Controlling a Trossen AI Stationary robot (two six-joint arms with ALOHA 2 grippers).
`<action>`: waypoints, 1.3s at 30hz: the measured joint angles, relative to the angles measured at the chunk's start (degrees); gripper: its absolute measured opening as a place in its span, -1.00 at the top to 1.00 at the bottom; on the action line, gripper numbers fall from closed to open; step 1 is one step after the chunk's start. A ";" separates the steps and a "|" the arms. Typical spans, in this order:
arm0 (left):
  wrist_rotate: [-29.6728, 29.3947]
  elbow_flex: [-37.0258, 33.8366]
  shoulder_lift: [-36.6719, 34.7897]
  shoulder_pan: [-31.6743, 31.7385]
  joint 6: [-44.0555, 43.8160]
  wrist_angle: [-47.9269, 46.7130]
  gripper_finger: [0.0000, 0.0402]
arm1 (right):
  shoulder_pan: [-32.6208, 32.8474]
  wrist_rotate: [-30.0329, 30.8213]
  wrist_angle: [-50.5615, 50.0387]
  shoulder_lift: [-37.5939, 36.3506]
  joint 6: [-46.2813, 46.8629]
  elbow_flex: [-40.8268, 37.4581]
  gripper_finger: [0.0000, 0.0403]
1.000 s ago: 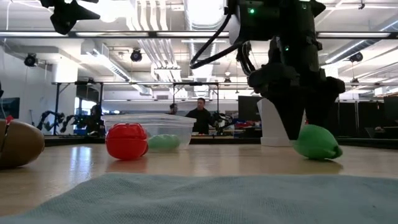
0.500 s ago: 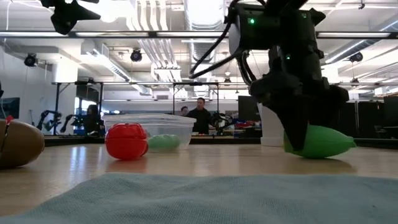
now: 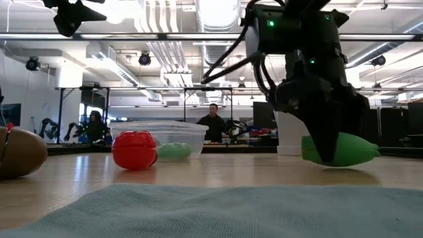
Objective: Pick and placing Produce into tupperware
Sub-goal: Put the green corn into the transparent bin
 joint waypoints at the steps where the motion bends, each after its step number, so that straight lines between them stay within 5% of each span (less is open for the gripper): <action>1: -0.01 0.00 0.03 -0.01 0.00 0.00 0.14 | 0.00 0.01 0.01 0.00 -0.29 0.35 -0.28; 15: -0.03 0.00 0.12 -0.01 0.02 0.17 0.14 | -2.48 2.17 0.68 -0.02 -3.80 12.31 -0.22; 24: -0.01 0.00 -0.01 0.00 -0.07 0.17 0.14 | -12.75 7.02 10.36 -0.02 -11.03 23.50 -0.20; 31: -0.01 0.06 -0.14 0.01 -0.13 0.41 0.14 | -21.75 -0.24 34.78 3.47 -11.15 24.49 -0.22; 39: 0.02 0.15 -0.14 0.01 -0.15 0.98 0.14 | -22.75 -10.59 33.12 22.31 -13.21 40.07 -0.23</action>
